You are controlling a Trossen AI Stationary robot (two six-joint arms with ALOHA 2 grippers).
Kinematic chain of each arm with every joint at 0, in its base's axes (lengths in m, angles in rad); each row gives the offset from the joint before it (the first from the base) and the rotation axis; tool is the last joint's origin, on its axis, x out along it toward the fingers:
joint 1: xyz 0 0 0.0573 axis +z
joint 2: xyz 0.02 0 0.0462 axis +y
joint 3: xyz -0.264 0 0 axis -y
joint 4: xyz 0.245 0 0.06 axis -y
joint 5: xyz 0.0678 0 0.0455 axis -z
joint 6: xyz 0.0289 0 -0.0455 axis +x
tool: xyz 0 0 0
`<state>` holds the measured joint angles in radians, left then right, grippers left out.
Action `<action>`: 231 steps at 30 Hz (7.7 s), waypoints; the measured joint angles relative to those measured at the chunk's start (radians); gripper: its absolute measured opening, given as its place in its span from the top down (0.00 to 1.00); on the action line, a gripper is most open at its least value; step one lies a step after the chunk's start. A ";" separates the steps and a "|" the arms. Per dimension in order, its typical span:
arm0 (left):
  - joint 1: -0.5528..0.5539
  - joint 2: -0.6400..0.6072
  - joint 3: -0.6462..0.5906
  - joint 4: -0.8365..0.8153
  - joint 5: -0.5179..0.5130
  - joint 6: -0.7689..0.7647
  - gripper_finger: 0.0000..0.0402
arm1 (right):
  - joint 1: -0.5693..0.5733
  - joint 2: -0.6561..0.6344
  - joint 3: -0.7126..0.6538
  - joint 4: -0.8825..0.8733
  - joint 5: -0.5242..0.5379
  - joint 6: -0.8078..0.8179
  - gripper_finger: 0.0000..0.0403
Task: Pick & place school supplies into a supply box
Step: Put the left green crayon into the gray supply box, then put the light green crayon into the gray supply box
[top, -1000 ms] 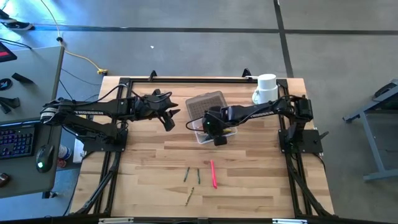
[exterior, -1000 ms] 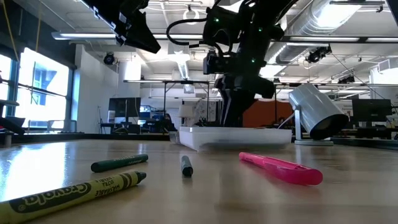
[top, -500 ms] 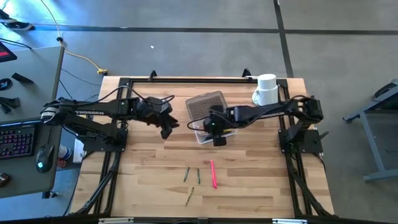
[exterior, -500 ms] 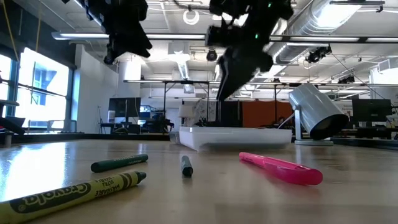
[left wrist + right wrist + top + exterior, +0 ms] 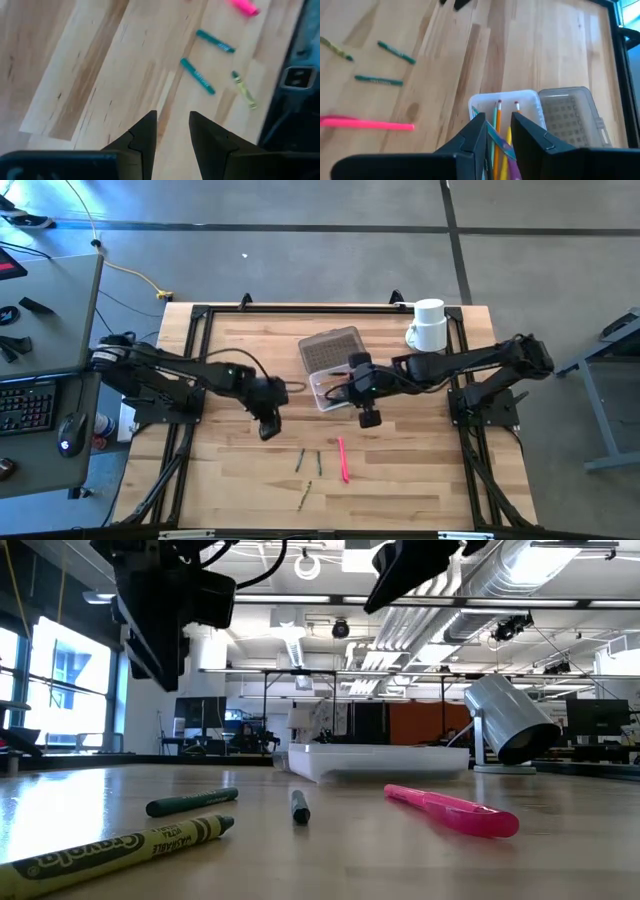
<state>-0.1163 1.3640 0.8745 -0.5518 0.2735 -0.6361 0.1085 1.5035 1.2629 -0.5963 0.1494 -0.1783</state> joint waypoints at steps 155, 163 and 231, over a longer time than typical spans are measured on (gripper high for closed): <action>0.147 0.684 0.712 -0.139 -0.413 0.205 0.86 | 0.114 -0.381 -0.230 -0.300 0.447 0.276 0.81; 0.142 0.739 0.716 -0.096 -0.349 0.318 0.86 | 0.114 -0.386 -0.240 -0.275 0.444 0.275 0.80; -0.394 0.828 0.944 -0.354 -0.223 -0.539 0.63 | 0.114 -0.385 -0.240 -0.238 0.445 0.302 0.80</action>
<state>-0.5102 2.1921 1.8187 -0.9058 0.0509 -1.1748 0.2226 1.1189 1.0233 -0.8344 0.5941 0.1234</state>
